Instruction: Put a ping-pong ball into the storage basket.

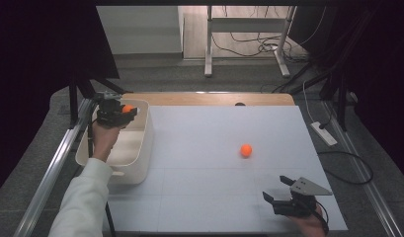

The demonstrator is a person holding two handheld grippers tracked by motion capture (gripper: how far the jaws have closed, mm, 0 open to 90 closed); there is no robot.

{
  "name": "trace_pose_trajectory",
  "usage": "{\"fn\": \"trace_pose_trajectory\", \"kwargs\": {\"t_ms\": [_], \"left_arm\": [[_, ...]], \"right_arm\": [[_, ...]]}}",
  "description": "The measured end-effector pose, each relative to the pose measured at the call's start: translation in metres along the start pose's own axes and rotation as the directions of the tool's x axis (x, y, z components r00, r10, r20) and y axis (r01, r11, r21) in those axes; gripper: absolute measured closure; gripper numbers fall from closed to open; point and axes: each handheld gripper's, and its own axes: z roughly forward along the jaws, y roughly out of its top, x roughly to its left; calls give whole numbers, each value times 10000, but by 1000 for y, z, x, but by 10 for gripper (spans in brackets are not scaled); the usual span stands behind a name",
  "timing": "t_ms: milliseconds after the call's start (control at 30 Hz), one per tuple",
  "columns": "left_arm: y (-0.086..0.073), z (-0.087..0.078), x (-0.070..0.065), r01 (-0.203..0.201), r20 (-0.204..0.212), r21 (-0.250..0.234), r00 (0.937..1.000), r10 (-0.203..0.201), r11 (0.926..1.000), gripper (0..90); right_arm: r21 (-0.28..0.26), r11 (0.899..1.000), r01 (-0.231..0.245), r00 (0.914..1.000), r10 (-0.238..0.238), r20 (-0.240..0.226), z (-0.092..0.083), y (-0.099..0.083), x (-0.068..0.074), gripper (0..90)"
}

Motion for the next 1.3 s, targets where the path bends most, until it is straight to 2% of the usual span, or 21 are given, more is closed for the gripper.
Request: {"fn": "trace_pose_trajectory", "kwargs": {"t_ms": [133,200,500,633,733,833,1100,1167,1300], "left_arm": [[0,5,-1,-82,181,693,9998,69,9976,500],[0,6,-2,-167,201,834,9997,151,9964,500],[3,3,-4,-236,311,807,9993,212,9965,497],[3,0,-2,-112,420,598,9991,87,9981,446],[4,-3,-2,87,513,299,9986,-102,9995,308],[5,-8,-4,193,652,11,9977,-193,9998,237],[5,-27,-10,237,1468,-726,9891,-128,9971,183],[5,-31,-12,294,1715,-898,9851,-136,9955,182],[4,-41,-21,126,2158,-1380,9763,177,9903,179]], "right_arm": [[-2,10000,-5,10000,5,-34,0,0,0,125],[2,10000,-2,10000,2,-34,0,0,0,125],[-2,10000,-13,10000,13,-19,0,0,0,125],[-37,10000,-11,10000,11,-16,0,1,0,125],[-36,10000,10,10000,-10,-31,0,1,1,125],[-47,10000,10,10000,-10,-16,-1,1,0,125],[-78,10000,4,10000,-5,-82,0,1,0,125],[-69,10000,10,9999,-11,-104,1,1,0,125],[-66,10000,0,9999,-1,-123,1,1,-1,125]]}}
